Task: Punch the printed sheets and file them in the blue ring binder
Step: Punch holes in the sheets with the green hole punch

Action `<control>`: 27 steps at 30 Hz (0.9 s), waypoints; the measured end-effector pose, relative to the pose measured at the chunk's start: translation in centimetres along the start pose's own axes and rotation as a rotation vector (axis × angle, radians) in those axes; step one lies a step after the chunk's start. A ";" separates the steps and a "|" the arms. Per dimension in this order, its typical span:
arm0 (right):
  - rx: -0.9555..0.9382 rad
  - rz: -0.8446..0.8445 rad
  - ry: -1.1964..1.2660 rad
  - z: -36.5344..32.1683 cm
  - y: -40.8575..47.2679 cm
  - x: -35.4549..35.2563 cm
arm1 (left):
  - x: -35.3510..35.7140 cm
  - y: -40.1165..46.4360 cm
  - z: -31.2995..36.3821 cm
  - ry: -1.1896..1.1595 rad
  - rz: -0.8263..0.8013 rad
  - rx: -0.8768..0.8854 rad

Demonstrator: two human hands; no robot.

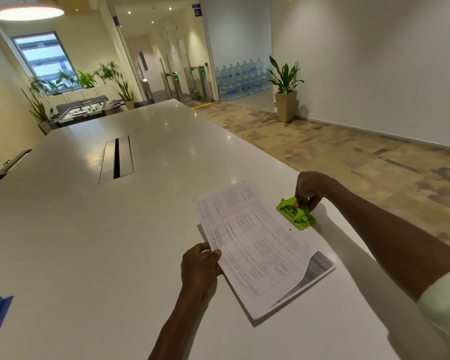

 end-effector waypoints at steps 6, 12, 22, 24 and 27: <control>-0.137 0.105 -0.074 0.5 -0.3 0.3 | -2.4 -1.0 0.2 -0.049 0.021 0.035; -0.499 0.470 0.139 0.2 -4.2 3.1 | -5.6 -1.3 1.5 -0.016 0.085 0.135; -0.795 0.035 1.018 -4.9 -13.8 4.7 | -10.8 -4.0 5.6 -0.084 0.246 0.286; -0.881 0.053 1.006 -6.0 -15.5 4.1 | -11.9 -4.9 6.8 -0.101 0.276 0.335; -0.964 0.050 1.057 -7.2 -17.8 3.4 | -13.7 -6.1 8.3 -0.141 0.313 0.384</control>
Point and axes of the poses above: each hand's wrist, its own y-axis towards the middle knuckle, its own x-axis out of the palm, z = x × y, the point moved 3 cm from there along y, towards the middle knuckle, and after that the axes turned 11 degrees about y, right-handed, at the moved point
